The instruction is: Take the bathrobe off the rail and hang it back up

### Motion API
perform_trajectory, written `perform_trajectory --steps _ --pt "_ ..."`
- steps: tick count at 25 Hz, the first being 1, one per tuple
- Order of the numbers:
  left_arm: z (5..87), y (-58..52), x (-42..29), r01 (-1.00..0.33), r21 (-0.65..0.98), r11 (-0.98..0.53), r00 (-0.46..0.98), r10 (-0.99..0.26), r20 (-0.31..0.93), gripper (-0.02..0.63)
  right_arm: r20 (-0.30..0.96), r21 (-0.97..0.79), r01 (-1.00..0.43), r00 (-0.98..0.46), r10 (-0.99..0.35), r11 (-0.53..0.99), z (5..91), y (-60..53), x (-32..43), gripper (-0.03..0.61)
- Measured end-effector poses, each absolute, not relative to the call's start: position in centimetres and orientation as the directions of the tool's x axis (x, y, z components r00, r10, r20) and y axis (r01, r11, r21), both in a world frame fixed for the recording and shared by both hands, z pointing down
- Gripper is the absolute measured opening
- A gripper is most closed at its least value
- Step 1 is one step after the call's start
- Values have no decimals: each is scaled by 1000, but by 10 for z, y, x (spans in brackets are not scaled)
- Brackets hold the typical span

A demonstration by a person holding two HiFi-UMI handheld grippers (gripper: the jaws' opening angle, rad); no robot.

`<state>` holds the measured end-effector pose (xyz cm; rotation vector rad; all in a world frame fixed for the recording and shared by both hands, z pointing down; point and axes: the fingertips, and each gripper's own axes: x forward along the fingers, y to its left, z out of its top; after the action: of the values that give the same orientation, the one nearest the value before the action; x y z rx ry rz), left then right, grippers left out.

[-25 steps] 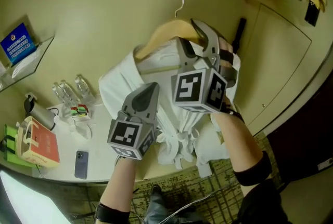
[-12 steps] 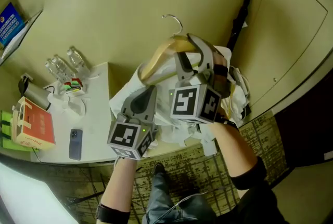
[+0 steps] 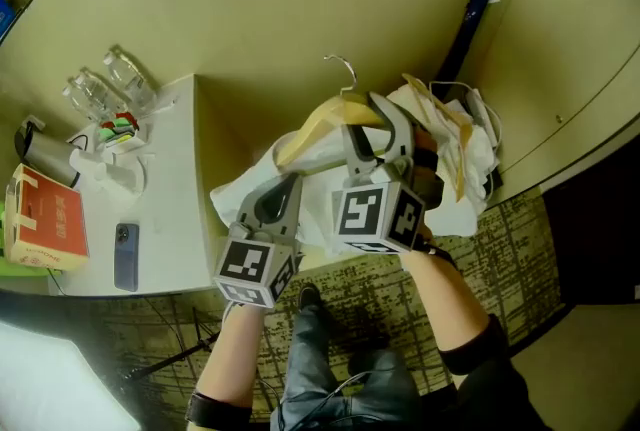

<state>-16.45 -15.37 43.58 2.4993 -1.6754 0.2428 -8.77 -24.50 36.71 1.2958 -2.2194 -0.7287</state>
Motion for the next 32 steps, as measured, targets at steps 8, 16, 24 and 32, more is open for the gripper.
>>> perform_trajectory --steps 8,16,24,32 --pt "599 -160 -163 -905 33 -424 405 -837 367 1 321 541 -683 -372 -871 491 552 -252 -80 204" --pt "728 -186 -153 -887 83 -455 438 -768 468 1 475 418 -797 -217 -853 436 711 -267 -36 204" --pt "790 -206 -123 -853 109 -511 494 -720 487 1 562 367 -868 -80 -823 335 813 -311 9 205" --pt "820 -216 -128 -850 134 -509 503 -709 494 1 608 428 -853 27 -793 299 872 -341 32 206"
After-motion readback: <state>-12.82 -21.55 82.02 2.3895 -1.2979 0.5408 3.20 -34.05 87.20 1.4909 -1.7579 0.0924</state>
